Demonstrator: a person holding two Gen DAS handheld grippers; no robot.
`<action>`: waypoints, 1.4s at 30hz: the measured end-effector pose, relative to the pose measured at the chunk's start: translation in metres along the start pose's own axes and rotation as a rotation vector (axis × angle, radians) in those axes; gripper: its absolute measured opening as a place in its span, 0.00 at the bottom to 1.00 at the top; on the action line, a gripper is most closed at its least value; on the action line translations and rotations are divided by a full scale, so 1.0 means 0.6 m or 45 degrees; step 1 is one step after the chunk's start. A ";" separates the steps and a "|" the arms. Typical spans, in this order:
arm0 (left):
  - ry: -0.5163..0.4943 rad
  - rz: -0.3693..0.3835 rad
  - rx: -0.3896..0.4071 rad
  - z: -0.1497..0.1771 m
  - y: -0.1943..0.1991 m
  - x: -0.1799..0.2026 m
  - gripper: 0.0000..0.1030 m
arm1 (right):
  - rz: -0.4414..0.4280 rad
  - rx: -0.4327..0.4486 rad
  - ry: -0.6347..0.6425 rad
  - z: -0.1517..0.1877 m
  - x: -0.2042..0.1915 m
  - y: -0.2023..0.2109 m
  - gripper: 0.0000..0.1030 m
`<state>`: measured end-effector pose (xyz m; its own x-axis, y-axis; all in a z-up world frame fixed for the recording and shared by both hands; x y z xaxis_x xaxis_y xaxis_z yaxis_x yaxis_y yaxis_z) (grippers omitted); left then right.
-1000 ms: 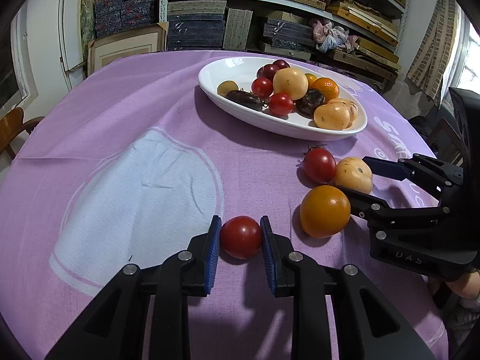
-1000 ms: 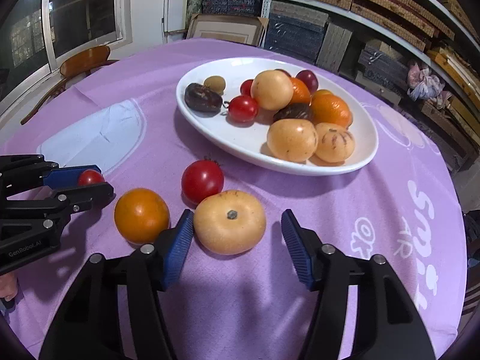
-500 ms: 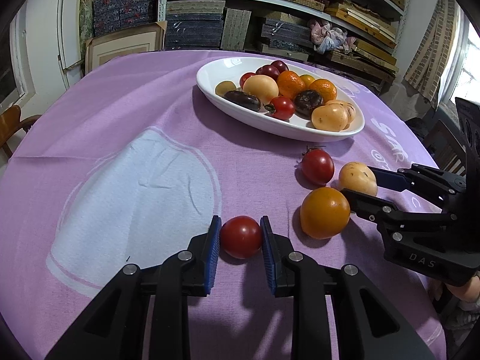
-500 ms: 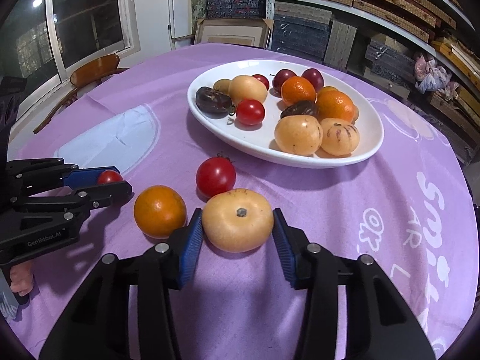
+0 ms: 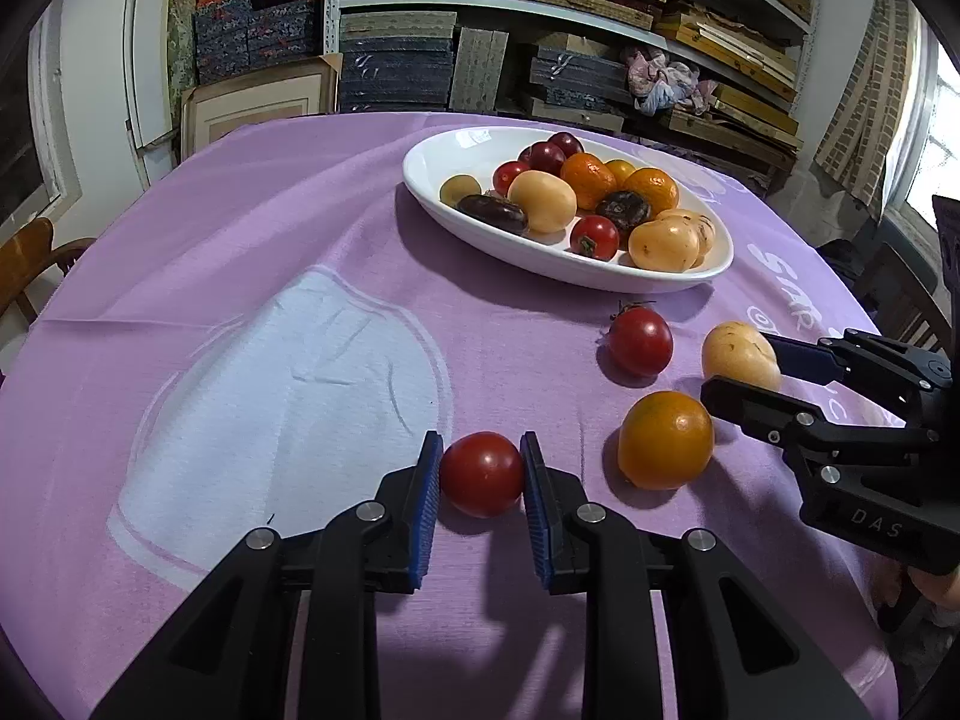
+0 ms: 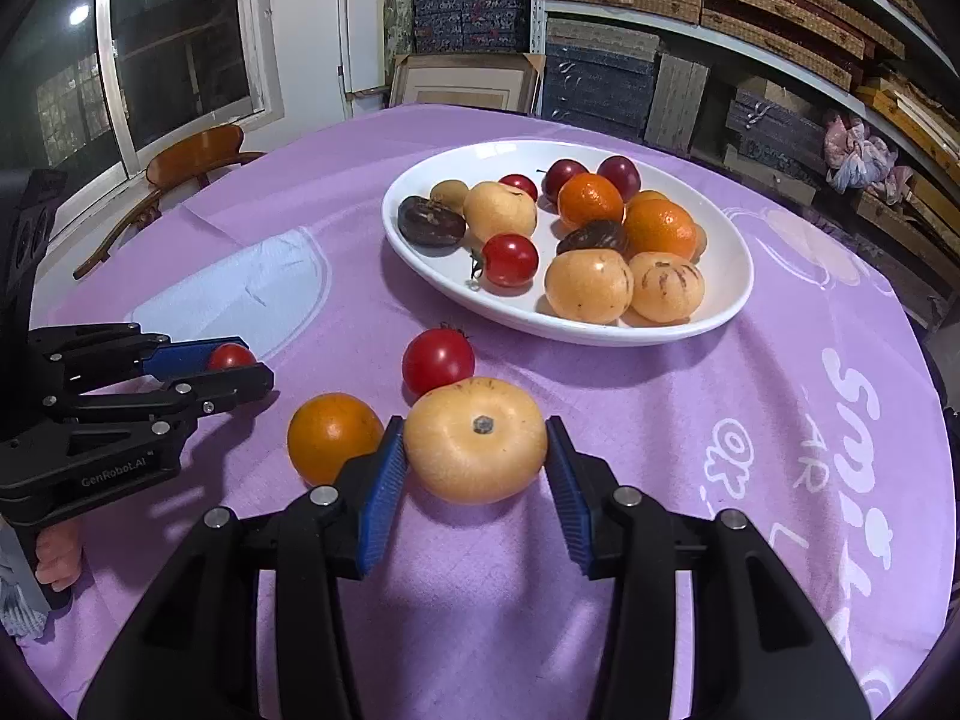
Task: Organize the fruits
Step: 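Grasp the pale tan round fruit with the right gripper while the left holds the tomato, then carry the tomato and tan fruit onto the white plate and open both grippers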
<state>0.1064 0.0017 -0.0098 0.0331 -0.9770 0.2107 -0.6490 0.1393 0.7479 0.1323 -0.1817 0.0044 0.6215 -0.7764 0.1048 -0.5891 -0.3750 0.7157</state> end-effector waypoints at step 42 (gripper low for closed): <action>-0.096 -0.167 0.243 -0.129 -0.015 0.062 0.25 | 0.184 0.181 -0.220 -0.098 0.122 0.048 0.44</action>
<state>0.1724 -0.0233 0.0398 0.0743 -0.9950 0.0670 -0.7751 -0.0153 0.6316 0.1912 -0.2195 0.0733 0.4356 -0.8974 0.0704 -0.7396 -0.3122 0.5963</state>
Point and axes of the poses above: each gripper's, at about its wrist camera, not at the fingertips, and y roughly against the way its jaws point, x to its right, z to its underside, the point moved 2 cm from there along -y, roughly the way its jaws point, and after that the axes turned 11 degrees about y, right-handed, at the moved point
